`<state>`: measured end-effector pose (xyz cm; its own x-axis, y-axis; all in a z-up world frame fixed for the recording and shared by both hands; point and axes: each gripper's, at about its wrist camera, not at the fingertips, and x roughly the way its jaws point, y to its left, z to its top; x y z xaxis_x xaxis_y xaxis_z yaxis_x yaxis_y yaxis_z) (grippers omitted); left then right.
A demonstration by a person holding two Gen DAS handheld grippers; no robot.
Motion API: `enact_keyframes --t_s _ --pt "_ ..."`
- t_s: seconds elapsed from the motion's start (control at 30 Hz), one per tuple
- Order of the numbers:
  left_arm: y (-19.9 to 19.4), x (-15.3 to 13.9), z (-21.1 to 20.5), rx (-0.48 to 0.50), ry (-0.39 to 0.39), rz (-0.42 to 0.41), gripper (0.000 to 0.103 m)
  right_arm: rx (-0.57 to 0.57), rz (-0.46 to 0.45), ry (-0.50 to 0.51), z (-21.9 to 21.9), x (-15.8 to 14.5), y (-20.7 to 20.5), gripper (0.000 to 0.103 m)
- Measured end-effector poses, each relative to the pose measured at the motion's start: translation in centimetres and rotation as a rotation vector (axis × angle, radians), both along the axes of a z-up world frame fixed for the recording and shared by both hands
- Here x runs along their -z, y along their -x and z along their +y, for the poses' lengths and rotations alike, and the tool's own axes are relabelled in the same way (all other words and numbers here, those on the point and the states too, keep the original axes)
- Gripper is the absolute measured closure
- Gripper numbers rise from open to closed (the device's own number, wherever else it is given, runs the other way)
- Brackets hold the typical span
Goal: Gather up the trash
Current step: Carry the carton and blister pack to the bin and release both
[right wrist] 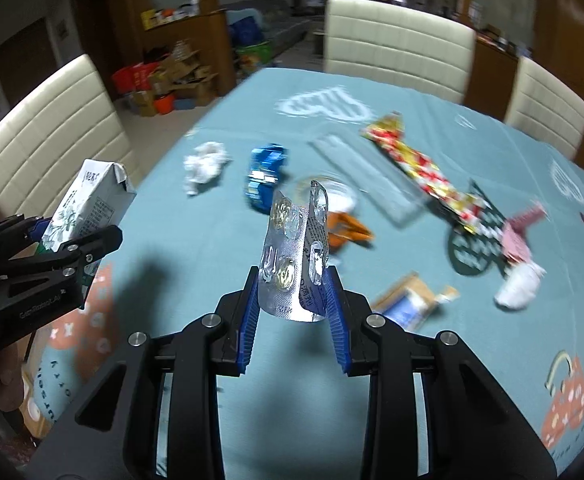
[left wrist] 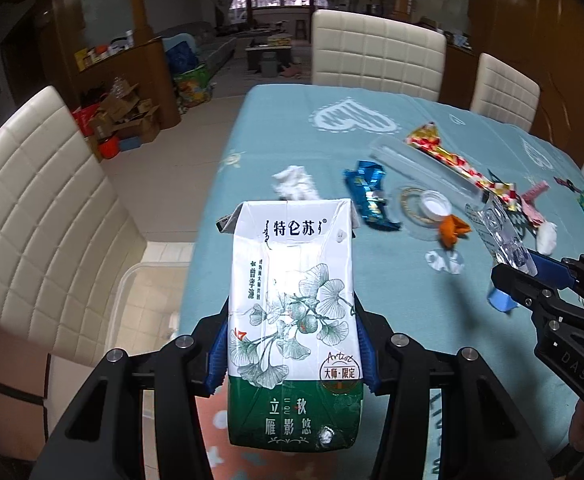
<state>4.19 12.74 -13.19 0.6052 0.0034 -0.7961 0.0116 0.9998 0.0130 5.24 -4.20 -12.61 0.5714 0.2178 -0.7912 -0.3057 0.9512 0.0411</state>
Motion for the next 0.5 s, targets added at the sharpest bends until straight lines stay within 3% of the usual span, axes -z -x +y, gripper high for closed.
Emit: enact_keyframes --t_s 0.5 --pt "0.6 0.3 11.1 -0.207 -0.011 0.004 0.054 -0.25 -0.018 -0.012 13.1 -0.8 -1.8 0.067"
